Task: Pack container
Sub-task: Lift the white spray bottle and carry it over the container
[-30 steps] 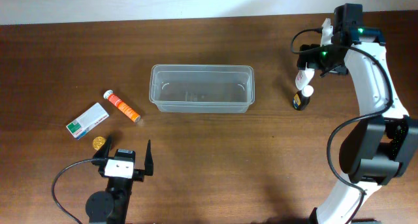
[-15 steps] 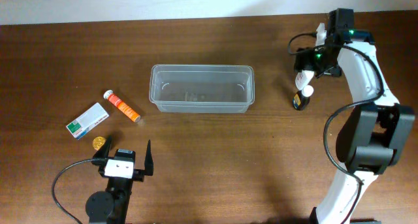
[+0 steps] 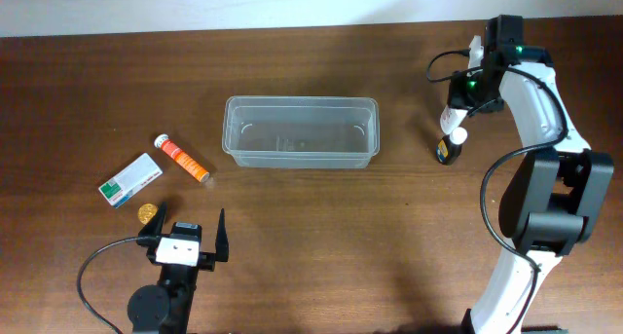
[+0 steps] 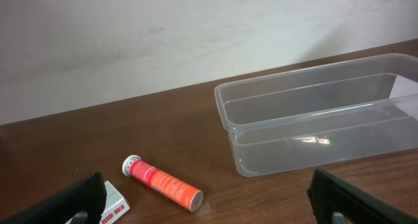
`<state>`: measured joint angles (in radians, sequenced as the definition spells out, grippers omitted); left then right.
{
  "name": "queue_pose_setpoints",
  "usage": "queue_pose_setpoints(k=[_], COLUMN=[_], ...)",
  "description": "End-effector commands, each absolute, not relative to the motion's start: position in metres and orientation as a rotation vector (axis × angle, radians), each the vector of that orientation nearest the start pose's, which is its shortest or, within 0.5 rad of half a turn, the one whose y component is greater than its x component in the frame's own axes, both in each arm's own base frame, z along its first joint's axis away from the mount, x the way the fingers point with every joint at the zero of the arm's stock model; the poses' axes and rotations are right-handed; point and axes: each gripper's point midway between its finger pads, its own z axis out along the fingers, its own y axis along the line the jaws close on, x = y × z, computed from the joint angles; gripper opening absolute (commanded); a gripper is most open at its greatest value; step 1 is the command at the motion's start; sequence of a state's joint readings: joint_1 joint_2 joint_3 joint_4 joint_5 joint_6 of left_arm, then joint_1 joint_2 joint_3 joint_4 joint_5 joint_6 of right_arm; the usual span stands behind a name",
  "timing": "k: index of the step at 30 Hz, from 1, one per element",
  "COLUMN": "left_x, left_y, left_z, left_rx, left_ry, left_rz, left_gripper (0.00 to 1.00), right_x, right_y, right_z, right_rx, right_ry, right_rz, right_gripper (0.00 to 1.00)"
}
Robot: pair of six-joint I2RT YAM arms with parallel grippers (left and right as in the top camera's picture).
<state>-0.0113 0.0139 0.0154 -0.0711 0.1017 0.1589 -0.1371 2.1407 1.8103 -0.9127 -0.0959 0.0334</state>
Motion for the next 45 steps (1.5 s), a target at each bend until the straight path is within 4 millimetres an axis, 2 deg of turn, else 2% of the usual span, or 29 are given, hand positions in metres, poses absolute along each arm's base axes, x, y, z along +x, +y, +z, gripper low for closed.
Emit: queue_pose_setpoints(k=[1,3,12,17,21,27,30,32,35,40,43,45], left_x=[0.245,0.245,0.245,0.245,0.245,0.245,0.245,0.245,0.245,0.245,0.245,0.245], left_y=[-0.019,-0.019,-0.019,-0.019,-0.019,-0.019,-0.019,-0.019,-0.019,-0.019,-0.019,-0.019], left_z=[0.159,0.159,0.159,0.159,0.159,0.159,0.159,0.159,0.159,0.159,0.159,0.159], left_rx=[0.208,0.208,0.208,0.208,0.208,0.208,0.208,0.208,0.208,0.208,0.208,0.208], left_ry=[1.626,1.626,1.626,1.626,1.626,1.626,1.626,1.626,1.626,1.626,1.626,1.626], left_rz=[0.024,0.024,0.024,0.024,0.024,0.024,0.024,0.024,0.025,0.025,0.025,0.025], left_gripper=[0.99,0.99,0.99,1.0,0.99,0.99,0.99,0.99,0.99,0.99,0.99,0.99], right_x=[0.497,0.497,0.499,0.501,0.502,0.501,0.492,0.487,0.477,0.46,0.453,0.451], right_y=[-0.051,-0.051,-0.051,-0.05,-0.04,0.002,0.031,0.047,0.075,0.126,0.151,0.161], right_z=[0.083,0.083,0.092,0.122,0.163,0.239,0.271,0.283,0.29,0.287,0.281,0.275], right_rx=[0.219,0.22,0.218,0.214,0.193,0.093,0.016,-0.025,-0.1,-0.269,-0.349,-0.368], right_ry=[2.784,2.784,2.776,2.761,2.731,2.612,2.558,2.544,2.549,2.582,2.605,2.632], right_rz=[0.113,0.114,0.114,0.121,0.202,0.501,0.649,0.702,0.749,0.778,0.714,0.615], right_gripper=[0.28,0.22,0.21,0.2,0.19,0.19,0.19,0.19,0.19,0.19,0.19,0.19])
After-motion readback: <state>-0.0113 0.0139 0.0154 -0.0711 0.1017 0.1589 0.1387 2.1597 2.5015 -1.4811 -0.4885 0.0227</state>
